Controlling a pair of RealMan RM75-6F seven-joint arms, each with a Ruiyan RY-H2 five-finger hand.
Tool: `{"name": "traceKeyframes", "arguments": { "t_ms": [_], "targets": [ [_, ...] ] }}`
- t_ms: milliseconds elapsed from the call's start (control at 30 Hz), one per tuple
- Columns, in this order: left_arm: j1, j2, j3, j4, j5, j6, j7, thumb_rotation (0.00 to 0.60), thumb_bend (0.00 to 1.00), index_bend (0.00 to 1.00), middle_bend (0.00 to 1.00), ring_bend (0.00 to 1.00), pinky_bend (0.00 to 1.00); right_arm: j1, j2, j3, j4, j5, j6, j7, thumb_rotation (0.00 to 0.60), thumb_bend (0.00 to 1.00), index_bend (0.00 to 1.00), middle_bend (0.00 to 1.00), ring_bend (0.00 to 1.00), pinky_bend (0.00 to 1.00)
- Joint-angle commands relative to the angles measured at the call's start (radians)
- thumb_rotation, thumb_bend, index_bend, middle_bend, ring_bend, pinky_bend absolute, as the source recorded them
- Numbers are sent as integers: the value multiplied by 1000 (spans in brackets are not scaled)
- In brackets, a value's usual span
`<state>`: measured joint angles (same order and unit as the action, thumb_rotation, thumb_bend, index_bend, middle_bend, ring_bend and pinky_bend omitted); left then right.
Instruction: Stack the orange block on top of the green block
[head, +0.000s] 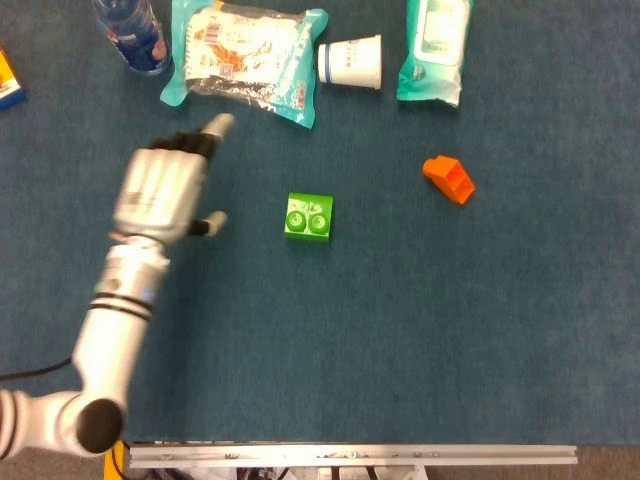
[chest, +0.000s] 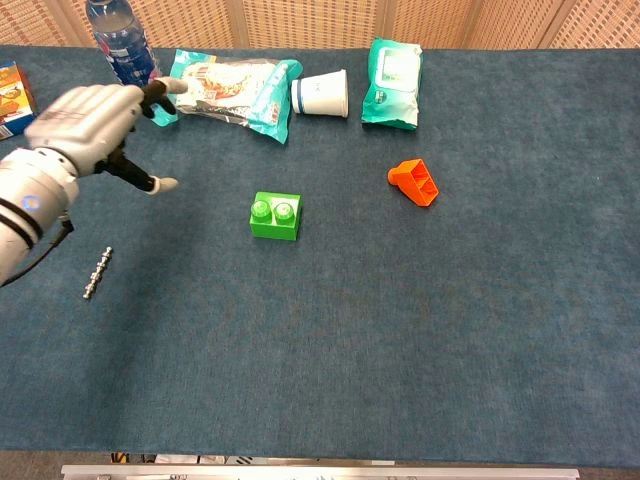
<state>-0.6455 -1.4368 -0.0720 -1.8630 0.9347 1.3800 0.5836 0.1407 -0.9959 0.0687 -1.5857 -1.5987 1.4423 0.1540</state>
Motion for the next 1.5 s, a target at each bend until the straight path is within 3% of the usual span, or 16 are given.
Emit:
{"name": "traceKeyframes", "arguments": {
  "t_ms": [33, 400, 800, 1233, 1500],
  "targets": [
    [100, 94, 50, 21, 114, 78, -124, 600, 159, 175, 284, 264, 318, 20, -20, -2, 5, -23, -10, 2, 600, 153, 124, 286, 186, 228],
    [297, 215, 133, 111, 245, 178, -296, 600, 160, 260, 337, 285, 319, 114, -50, -18, -30, -46, -149, -78, 600, 151, 145, 304, 199, 234],
    [402, 244, 118, 168, 299, 196, -394, 600, 159, 265, 342, 286, 318, 239, -95, 12, -87, 19, -326, -194, 600, 150, 145, 304, 199, 234],
    [419, 246, 91, 154, 341, 136, -363, 600, 160, 272, 339, 286, 314, 427, -128, 45, -103, 114, -595, -187, 600, 150, 129, 300, 203, 240],
    [431, 247, 79, 150, 330, 98, -338, 600, 160, 272, 338, 286, 294, 516, -198, 73, -60, 204, -694, -197, 600, 148, 53, 248, 127, 207]
  ]
}}
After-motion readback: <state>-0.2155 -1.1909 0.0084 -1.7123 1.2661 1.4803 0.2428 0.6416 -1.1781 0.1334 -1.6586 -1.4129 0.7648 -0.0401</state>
